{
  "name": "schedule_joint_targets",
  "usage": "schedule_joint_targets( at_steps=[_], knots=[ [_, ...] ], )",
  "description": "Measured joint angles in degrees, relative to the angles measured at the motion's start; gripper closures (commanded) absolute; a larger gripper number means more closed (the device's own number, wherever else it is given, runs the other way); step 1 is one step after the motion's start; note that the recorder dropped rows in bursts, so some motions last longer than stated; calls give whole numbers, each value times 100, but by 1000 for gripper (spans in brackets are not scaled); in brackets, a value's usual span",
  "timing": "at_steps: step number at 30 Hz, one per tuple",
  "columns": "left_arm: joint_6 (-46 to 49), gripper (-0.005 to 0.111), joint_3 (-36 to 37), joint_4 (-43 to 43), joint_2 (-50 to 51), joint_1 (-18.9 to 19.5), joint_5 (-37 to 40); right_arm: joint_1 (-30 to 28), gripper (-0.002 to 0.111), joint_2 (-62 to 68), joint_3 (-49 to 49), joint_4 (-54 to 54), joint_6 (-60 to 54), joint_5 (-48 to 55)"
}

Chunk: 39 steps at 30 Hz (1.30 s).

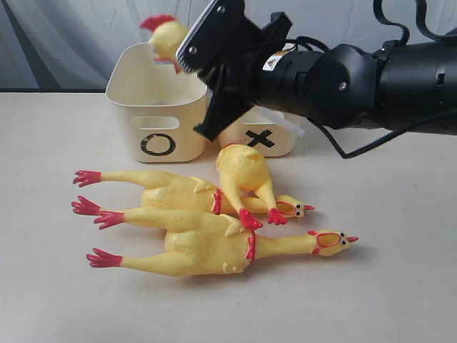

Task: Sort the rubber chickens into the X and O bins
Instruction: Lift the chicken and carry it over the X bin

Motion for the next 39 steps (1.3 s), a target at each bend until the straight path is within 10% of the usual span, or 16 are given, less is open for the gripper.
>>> schedule_joint_targets(
  at_steps=[21, 39],
  knots=[
    [0, 107, 0, 0, 0, 0, 0, 0, 109, 1013, 0, -490, 2645, -4165],
    [0, 107, 0, 0, 0, 0, 0, -607, 109, 1892, -1241, -512, 2814, -4075]
  ],
)
